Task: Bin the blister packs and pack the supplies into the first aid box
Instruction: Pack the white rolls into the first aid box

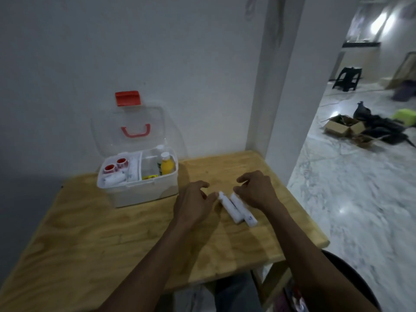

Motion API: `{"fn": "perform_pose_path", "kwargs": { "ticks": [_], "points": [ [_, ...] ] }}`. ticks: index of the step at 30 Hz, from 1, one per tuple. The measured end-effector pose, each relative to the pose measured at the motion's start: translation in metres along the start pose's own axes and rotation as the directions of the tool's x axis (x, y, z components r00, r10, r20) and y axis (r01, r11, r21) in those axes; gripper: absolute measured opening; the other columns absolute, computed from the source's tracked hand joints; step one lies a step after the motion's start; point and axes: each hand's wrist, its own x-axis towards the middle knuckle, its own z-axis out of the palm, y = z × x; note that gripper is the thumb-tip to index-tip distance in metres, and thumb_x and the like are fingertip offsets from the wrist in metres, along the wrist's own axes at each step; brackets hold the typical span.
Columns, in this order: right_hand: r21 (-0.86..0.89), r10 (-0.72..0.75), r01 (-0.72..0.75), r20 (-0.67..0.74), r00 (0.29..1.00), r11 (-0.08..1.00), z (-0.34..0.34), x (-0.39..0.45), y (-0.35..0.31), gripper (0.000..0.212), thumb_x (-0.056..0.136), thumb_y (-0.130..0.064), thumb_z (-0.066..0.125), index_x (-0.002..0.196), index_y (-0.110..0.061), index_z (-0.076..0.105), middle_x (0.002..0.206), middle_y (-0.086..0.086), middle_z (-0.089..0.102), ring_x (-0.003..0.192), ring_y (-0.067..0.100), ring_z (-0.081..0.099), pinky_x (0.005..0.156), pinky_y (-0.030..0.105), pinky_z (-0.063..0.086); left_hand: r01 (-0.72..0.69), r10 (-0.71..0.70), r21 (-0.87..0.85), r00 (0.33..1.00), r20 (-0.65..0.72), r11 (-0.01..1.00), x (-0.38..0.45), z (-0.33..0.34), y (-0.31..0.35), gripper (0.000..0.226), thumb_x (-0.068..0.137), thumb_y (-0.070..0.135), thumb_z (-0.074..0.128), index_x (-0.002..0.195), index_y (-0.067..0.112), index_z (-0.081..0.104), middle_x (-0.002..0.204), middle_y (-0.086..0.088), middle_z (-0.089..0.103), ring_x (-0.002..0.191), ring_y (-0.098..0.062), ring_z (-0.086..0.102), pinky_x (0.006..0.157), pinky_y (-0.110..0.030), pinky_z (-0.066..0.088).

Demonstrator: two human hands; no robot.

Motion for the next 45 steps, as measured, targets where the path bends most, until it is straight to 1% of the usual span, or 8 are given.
{"fn": "perform_pose_path", "kwargs": {
  "ticks": [4,8,14,24,27,32,38,45],
  "points": [
    [-0.058,-0.01,0.016,0.098,0.995,0.998,0.001,0.004,0.011,0.036,0.078,-0.03,0.075,0.11,-0.014,0.073,0.118,0.006,0.066,0.102,0.021,0.064,0.082,0.027,0.05,0.082,-0.086,0.039,0.989,0.118,0.996,0.013,0.02,0.008,0.058,0.079,0.06,0.061,0.126,0.026,0.059,0.12,-0.004,0.066,0.106,-0.023,0.064,0.086,-0.041,0.055],
    [-0.028,-0.002,0.006,0.142,0.99,1.0,0.001,0.007,0.016,0.039,0.077,-0.028,0.077,0.112,-0.012,0.071,0.115,0.008,0.064,0.1,0.021,0.065,0.081,0.028,0.051,0.112,-0.13,0.105,0.974,0.184,0.988,0.024,0.028,0.014,0.058,0.079,0.055,0.064,0.126,0.02,0.06,0.129,-0.006,0.059,0.105,-0.025,0.063,0.083,-0.036,0.053],
    [-0.063,-0.019,0.031,0.19,0.982,0.998,0.003,0.013,0.019,0.037,0.082,-0.02,0.07,0.118,-0.012,0.067,0.125,0.007,0.059,0.109,0.021,0.061,0.084,0.028,0.05,0.099,-0.127,0.118,0.96,0.252,0.988,0.031,0.034,0.023,0.03,0.079,0.046,0.068,0.085,0.017,0.075,0.085,-0.001,0.072,0.076,-0.021,0.066,0.066,-0.036,0.054],
    [-0.066,-0.093,0.127,0.381,0.92,0.99,0.003,0.018,0.016,0.032,0.084,-0.015,0.063,0.115,-0.012,0.071,0.103,0.013,0.073,0.089,0.023,0.069,0.067,0.029,0.052,0.156,-0.166,0.058,0.927,0.335,0.986,0.03,0.028,0.037,0.019,0.085,0.022,0.072,0.101,0.012,0.073,0.087,-0.005,0.064,0.077,-0.026,0.067,0.059,-0.034,0.052],
    [0.022,-0.124,0.124,0.353,0.927,0.992,0.002,0.015,0.02,0.027,0.084,-0.017,0.065,0.11,-0.015,0.073,0.096,0.011,0.074,0.085,0.02,0.069,0.07,0.032,0.055,0.191,-0.17,-0.034,0.931,0.322,0.981,0.027,0.029,0.032,0.02,0.085,0.022,0.072,0.103,0.014,0.07,0.088,-0.008,0.07,0.067,-0.023,0.064,0.055,-0.032,0.05],
    [0.188,-0.184,0.135,0.274,0.944,0.973,0.002,0.008,0.03,0.022,0.084,-0.016,0.066,0.104,-0.012,0.075,0.089,0.003,0.073,0.08,0.013,0.066,0.074,0.035,0.057,0.193,-0.124,-0.238,0.953,0.276,0.952,0.02,0.029,0.023,0.018,0.082,0.021,0.076,0.098,0.019,0.069,0.096,-0.009,0.073,0.083,-0.024,0.07,0.075,-0.044,0.06],
    [0.337,-0.237,0.17,0.168,0.957,0.926,0.0,0.003,0.024,0.02,0.08,-0.012,0.071,0.1,-0.014,0.074,0.09,0.003,0.074,0.088,0.018,0.07,0.08,0.046,0.058,0.141,-0.087,-0.39,0.984,0.154,0.91,0.009,0.011,0.023,0.014,0.082,0.018,0.076,0.092,0.024,0.068,0.082,-0.008,0.073,0.078,-0.025,0.071,0.067,-0.043,0.058],
    [0.341,-0.352,0.369,-0.113,0.929,0.865,-0.006,0.0,-0.018,0.021,0.084,-0.022,0.072,0.104,-0.016,0.074,0.094,-0.006,0.074,0.086,0.002,0.068,0.076,0.02,0.055,-0.087,0.042,-0.463,0.993,-0.107,0.882,-0.003,-0.039,0.016,0.019,0.083,0.008,0.071,0.098,0.02,0.069,0.09,0.0,0.074,0.083,-0.01,0.071,0.071,-0.031,0.059]
  ]
}}
